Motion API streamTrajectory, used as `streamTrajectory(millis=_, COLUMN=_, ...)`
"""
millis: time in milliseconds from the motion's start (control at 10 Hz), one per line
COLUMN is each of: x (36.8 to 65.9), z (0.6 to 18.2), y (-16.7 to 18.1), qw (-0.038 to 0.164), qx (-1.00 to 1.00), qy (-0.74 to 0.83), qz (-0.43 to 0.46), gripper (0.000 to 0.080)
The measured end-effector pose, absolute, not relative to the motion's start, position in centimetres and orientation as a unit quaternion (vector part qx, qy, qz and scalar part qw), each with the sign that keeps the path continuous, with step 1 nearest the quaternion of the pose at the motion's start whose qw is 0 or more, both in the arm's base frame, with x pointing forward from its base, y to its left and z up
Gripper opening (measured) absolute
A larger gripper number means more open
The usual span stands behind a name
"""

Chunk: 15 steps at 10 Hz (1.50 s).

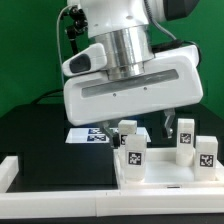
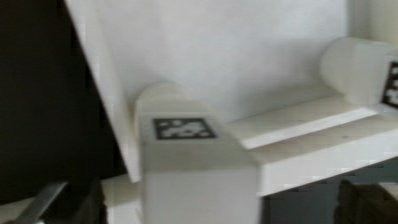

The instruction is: Assemble square table

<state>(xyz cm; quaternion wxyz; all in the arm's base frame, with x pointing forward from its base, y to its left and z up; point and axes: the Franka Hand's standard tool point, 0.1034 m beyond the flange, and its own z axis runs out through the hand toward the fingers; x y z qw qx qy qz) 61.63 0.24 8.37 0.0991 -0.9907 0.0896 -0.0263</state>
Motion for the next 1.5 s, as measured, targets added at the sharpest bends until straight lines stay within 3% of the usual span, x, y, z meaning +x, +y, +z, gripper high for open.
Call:
streamTrajectory(millis=200, x=61.57, z=7.23, y=-0.83, qw=0.096, qx=-0.992, qy=0.081, qz=-0.032, gripper=0.0649)
streamTrajectory(millis=400, x=61.69, z=7.24, y=-0.55, qw=0.096, qx=-0.991, qy=0.086, qz=-0.035, gripper=0.0649)
streamTrajectory(millis=500, x=61.69, z=7.24, y=-0.55, qw=0.097, qx=-0.991, qy=0.09, qz=-0.035, gripper=0.0526)
streamTrajectory(millis=600, x=61.69, z=7.23, y=-0.47, qw=0.098, qx=-0.989, qy=0.108, qz=-0.033, gripper=0.0526)
streamTrajectory(millis=800, x=61.71, z=7.24, y=-0.26, qw=0.105, qx=-0.977, qy=0.183, qz=-0.026, gripper=0.0291)
streamTrajectory(millis=1300, x=62.2, z=7.24, y=-0.09, qw=0.115, qx=-0.895, qy=0.431, qz=-0.012, gripper=0.0291)
streamTrajectory(millis=1500, x=62.11, z=7.11, y=0.09, qw=0.133, qx=-0.794, qy=0.593, qz=-0.006, gripper=0.0291)
